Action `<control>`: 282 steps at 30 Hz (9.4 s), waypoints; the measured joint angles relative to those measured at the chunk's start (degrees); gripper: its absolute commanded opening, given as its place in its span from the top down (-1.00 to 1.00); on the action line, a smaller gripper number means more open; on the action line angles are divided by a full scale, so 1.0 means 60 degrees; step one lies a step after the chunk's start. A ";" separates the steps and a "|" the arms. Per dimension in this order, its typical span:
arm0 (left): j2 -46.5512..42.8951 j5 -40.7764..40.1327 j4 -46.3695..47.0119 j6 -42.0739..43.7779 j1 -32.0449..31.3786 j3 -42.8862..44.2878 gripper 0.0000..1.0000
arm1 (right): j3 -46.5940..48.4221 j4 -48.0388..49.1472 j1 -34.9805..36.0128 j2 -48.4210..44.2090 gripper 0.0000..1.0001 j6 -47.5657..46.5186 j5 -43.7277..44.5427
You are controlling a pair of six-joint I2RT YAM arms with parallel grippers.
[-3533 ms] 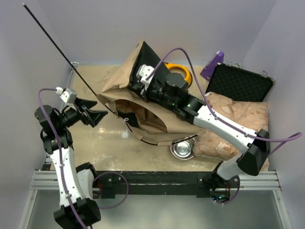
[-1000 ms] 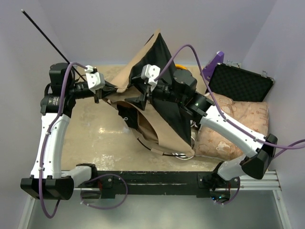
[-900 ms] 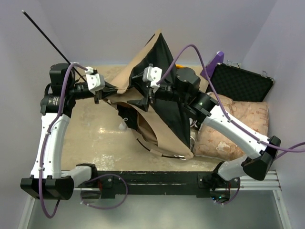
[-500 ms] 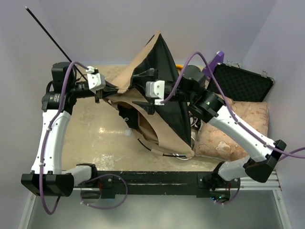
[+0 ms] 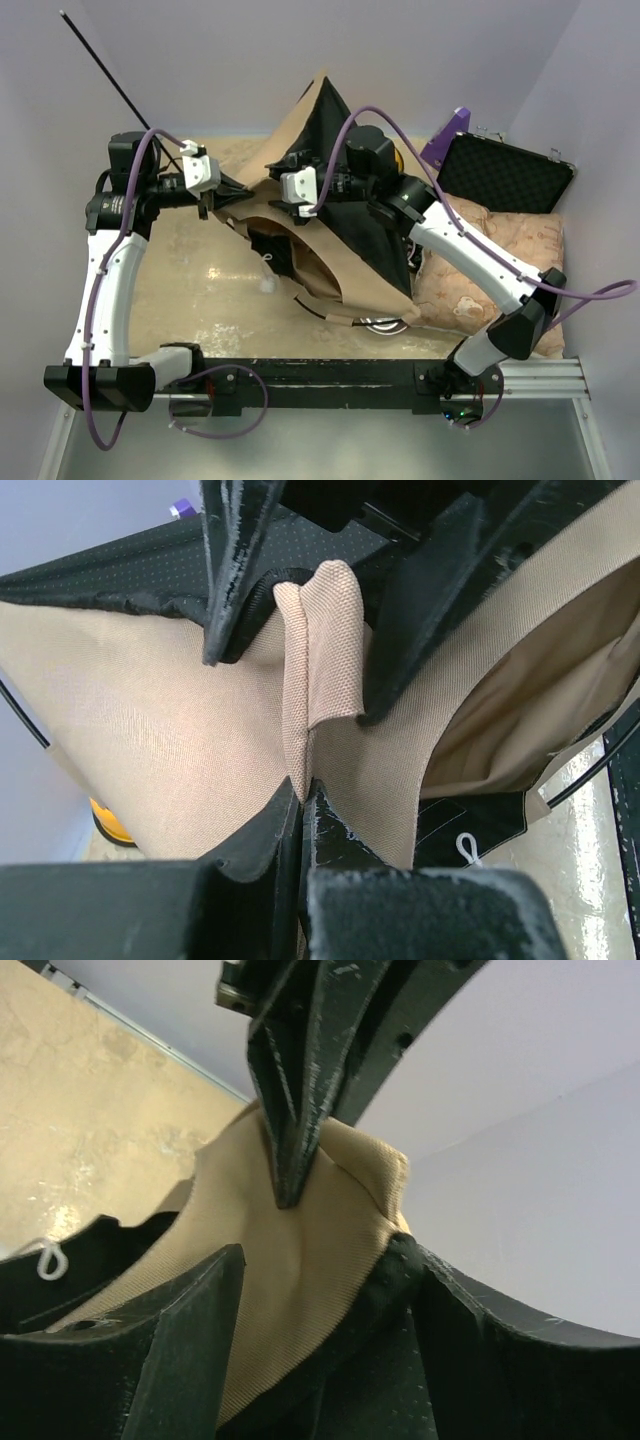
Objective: Set up the pet tent
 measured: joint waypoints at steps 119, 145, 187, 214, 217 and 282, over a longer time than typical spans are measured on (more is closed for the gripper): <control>-0.1621 -0.2302 0.0160 -0.1330 0.1708 -0.0204 1.00 | 0.0805 0.6145 -0.1239 0.2965 1.00 1.3497 -0.4302; -0.0911 -0.2922 -0.1963 -0.0769 0.1213 0.0124 1.00 | 0.1384 0.3034 -0.0831 0.2535 1.00 0.9344 -0.5067; -0.0798 -0.3676 -0.2565 0.0015 0.0353 0.0047 1.00 | 0.2353 0.0186 -0.0259 0.3020 1.00 0.7220 -0.4717; -0.0423 -0.3555 -0.2634 -0.0015 0.0098 0.0623 1.00 | 0.2441 -0.0375 -0.0259 0.3024 1.00 0.6798 -0.4656; -0.0481 -0.3552 -0.2707 -0.0011 0.0098 0.0623 1.00 | 0.2441 -0.0346 -0.0259 0.3024 1.00 0.6867 -0.4663; -0.0929 -0.3803 -0.2597 -0.0076 0.0098 -0.0299 1.00 | 0.2055 0.0568 -0.0291 0.2994 1.00 0.7552 -0.4758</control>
